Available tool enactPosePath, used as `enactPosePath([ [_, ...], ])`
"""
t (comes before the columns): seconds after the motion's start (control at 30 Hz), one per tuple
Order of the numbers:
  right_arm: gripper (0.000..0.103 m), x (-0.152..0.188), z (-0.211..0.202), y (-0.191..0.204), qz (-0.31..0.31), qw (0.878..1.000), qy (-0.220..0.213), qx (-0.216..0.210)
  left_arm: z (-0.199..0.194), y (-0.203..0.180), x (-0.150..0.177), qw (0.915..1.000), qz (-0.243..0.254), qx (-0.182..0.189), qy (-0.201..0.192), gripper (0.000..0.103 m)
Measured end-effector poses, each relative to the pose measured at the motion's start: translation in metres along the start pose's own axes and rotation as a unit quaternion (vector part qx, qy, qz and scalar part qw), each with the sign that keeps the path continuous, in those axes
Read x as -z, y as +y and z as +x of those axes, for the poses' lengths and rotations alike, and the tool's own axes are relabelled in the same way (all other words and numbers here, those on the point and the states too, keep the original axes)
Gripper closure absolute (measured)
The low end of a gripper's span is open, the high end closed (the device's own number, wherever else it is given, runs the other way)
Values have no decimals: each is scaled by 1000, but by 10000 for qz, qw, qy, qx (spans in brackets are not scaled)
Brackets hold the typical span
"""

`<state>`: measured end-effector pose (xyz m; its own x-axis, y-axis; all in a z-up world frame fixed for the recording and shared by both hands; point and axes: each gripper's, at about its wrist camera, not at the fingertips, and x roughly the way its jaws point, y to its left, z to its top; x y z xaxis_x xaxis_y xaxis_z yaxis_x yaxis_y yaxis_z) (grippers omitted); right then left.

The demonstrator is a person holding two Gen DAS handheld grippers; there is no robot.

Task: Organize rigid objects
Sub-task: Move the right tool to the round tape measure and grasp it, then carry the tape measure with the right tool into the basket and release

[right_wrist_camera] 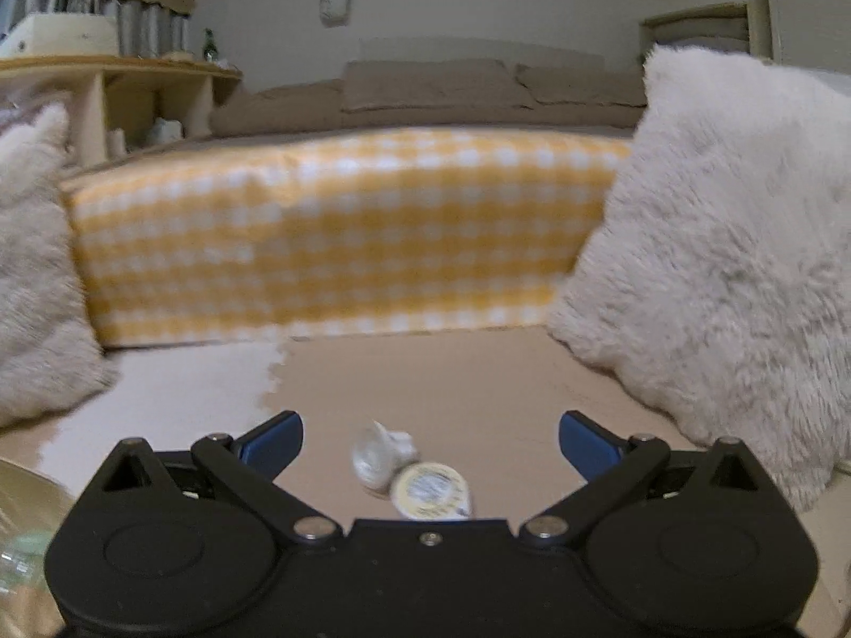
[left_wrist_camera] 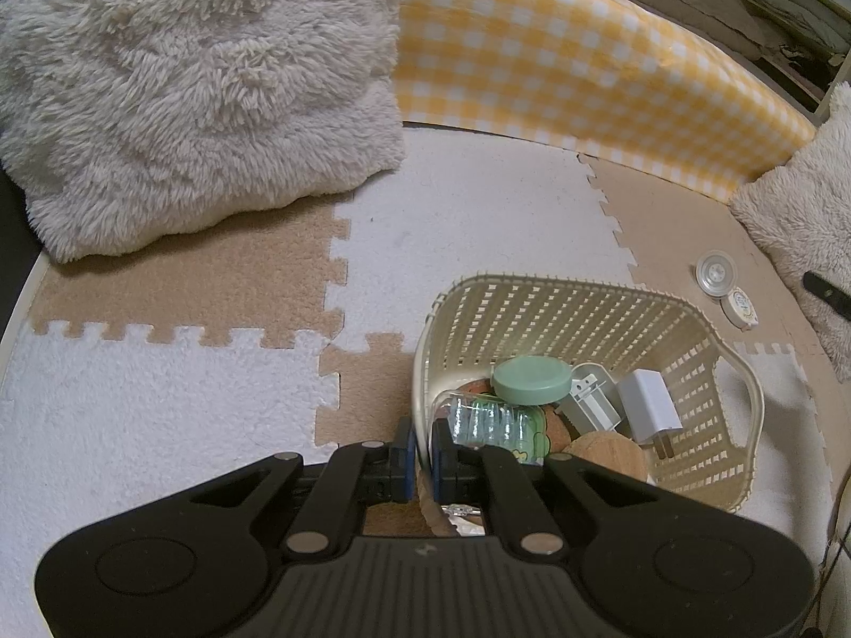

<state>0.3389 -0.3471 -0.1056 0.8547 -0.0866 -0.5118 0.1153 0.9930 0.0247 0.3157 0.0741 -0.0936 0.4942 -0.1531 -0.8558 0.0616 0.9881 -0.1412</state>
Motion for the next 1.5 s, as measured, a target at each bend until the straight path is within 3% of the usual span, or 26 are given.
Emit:
enactPosePath([
  [0.2,1,16,31,-5,-57,9994,321,-76,0,0,0,10000,-20,15,13,97],
  [0.33,19,23,48,0,-225,9982,534,-162,-1,-1,1,10000,11,-5,10,97],
  [0.57,27,36,72,13,-286,9969,647,-346,-1,0,0,10000,27,9,16,97],
  [0.63,33,39,78,14,-239,9967,691,-362,-1,0,0,10000,27,21,19,97],
  [0.8,37,43,89,17,-311,9967,709,-243,-1,0,0,10000,43,38,18,97],
  [1.0,49,45,96,16,-331,9962,795,-113,0,1,0,10000,27,45,9,97],
  [1.5,49,42,76,17,-372,9945,980,-24,2,1,1,10000,-5,25,-25,97],
])
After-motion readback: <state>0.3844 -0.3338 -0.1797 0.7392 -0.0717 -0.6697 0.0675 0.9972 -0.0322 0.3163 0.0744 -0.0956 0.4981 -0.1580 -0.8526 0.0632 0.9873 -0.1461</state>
